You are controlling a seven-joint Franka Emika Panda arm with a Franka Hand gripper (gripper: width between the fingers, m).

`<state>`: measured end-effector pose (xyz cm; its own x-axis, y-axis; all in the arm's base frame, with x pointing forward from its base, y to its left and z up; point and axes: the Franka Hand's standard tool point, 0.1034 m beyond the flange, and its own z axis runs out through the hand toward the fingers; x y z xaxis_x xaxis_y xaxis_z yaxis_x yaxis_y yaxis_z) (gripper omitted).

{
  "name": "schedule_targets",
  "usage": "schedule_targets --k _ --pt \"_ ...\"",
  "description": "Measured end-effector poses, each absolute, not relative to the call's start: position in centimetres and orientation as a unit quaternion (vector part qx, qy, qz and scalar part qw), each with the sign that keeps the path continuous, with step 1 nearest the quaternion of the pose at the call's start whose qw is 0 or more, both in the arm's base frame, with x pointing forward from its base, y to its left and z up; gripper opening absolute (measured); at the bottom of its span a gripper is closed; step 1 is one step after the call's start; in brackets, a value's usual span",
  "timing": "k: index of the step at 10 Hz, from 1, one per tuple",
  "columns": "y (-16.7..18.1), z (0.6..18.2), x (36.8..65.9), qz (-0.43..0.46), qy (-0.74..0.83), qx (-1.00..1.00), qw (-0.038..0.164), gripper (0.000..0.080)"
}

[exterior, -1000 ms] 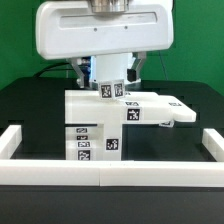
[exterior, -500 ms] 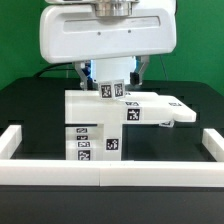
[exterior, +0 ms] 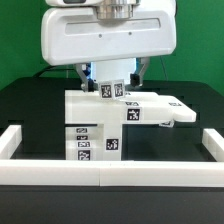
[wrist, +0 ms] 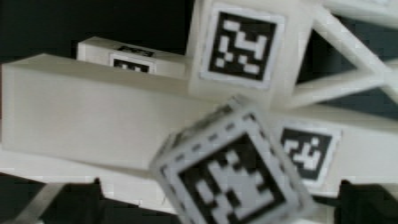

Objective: Assemble chair

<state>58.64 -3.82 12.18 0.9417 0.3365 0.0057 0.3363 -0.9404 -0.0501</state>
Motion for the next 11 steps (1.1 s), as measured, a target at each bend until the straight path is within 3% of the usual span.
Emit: schedule_targets --k 9,10,11 --pt "-3.9 11.53 57.67 0.007 -0.184 -0.983 0.025 0.0649" --pt "-3.89 11.53 57.66 0.007 -0.183 -0.983 0.025 0.0522" --pt "-3.9 11.51 57.66 0.007 -0.183 -0.983 0.025 0.0522"
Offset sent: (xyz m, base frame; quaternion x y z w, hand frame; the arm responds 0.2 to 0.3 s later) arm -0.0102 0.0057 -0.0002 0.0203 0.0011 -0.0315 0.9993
